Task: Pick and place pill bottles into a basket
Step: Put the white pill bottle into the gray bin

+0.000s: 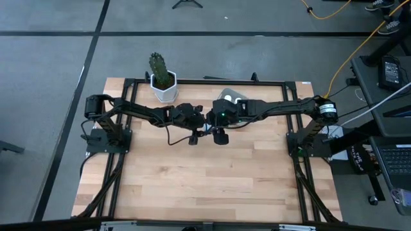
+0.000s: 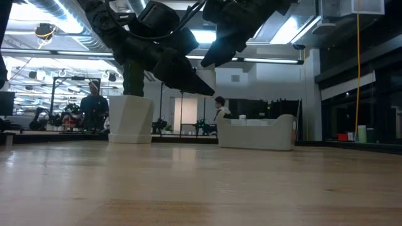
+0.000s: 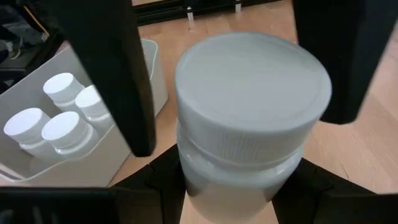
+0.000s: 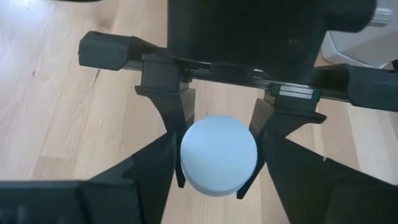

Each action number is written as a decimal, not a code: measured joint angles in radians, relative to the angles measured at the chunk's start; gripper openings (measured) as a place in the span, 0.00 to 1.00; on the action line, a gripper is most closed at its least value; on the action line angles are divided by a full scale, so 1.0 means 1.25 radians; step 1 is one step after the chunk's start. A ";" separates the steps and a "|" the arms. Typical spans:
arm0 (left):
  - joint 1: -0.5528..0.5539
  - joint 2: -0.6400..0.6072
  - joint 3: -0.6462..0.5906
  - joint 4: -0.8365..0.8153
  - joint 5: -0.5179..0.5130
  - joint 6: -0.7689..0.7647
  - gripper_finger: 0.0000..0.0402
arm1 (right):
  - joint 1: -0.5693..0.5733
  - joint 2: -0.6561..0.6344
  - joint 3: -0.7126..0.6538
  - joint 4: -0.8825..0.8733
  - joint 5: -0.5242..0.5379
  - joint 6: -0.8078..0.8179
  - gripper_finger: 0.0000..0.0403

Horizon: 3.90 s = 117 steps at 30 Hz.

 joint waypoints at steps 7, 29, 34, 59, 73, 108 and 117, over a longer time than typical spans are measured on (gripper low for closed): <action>0.000 0.000 0.000 0.000 0.000 -0.004 0.44 | 0.000 0.000 0.000 0.000 0.000 -0.003 0.45; -0.018 -0.019 -0.001 -0.014 -0.054 0.014 0.59 | 0.000 -0.006 0.000 -0.042 0.000 -0.020 0.38; -0.023 -0.069 -0.001 -0.070 -0.056 0.039 0.57 | 0.000 -0.021 0.000 -0.045 0.000 -0.021 0.38; 0.006 -0.392 -0.001 -0.379 -0.092 0.071 0.02 | -0.037 -0.186 -0.002 -0.147 0.085 -0.024 0.38; 0.031 -0.403 -0.183 -0.147 -0.018 -0.011 0.00 | -0.040 -0.326 -0.229 -0.076 0.171 0.080 0.38; 0.024 -0.404 -0.266 -0.007 -0.018 -0.048 0.02 | -0.178 -0.435 -0.523 0.108 0.217 0.190 0.38; 0.024 -0.404 -0.266 -0.007 -0.018 -0.048 0.02 | -0.178 -0.435 -0.597 0.204 0.216 0.232 0.38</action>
